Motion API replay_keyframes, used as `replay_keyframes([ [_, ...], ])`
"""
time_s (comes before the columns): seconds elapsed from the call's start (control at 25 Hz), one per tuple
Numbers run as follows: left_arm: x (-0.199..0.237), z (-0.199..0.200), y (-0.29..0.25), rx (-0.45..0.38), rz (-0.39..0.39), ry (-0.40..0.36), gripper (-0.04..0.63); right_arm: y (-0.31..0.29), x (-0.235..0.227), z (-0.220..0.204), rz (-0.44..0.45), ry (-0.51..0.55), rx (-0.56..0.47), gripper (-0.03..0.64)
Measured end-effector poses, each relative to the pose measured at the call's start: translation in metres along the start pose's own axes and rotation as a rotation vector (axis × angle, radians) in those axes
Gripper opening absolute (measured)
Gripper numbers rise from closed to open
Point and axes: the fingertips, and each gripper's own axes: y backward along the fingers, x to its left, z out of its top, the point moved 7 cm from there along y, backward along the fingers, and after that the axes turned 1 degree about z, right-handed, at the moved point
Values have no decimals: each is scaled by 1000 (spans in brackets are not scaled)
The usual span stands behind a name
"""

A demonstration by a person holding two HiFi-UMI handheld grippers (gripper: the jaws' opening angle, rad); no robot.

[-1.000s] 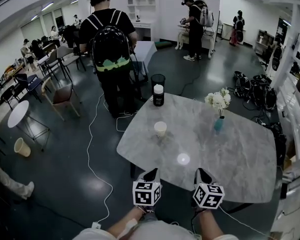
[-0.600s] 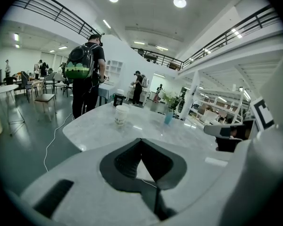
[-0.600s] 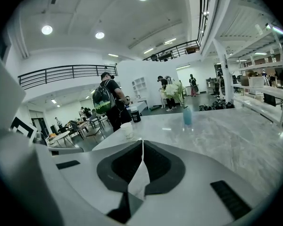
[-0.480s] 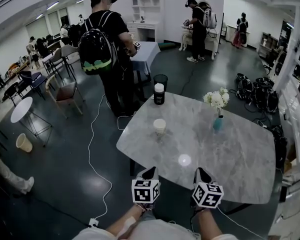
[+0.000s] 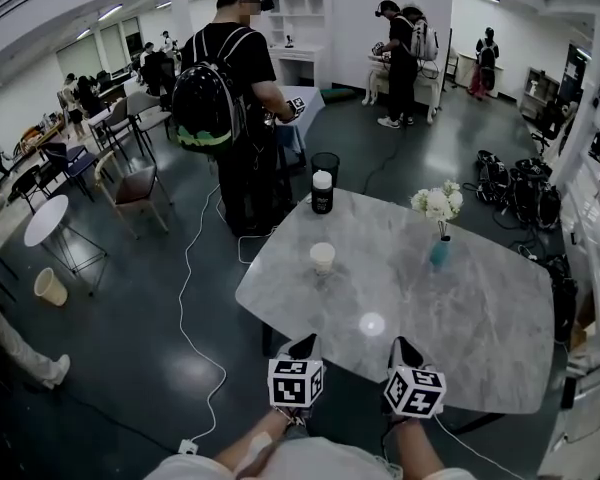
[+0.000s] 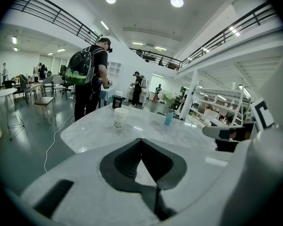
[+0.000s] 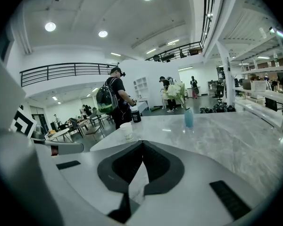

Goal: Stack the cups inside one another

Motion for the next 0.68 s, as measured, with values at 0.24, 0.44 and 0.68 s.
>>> replay_keyframes([
  [0.24, 1, 3, -7, 0, -6, -4, -5, -6, -2, 1, 0, 3, 2, 8],
  [0.44, 0, 3, -13, 2, -13, -10, -5, -9, -6, 2, -5, 9, 5, 8],
  [0.68, -4, 9, -18, 4, -24, -12, -5, -12, -8, 7, -10, 12, 18, 8],
])
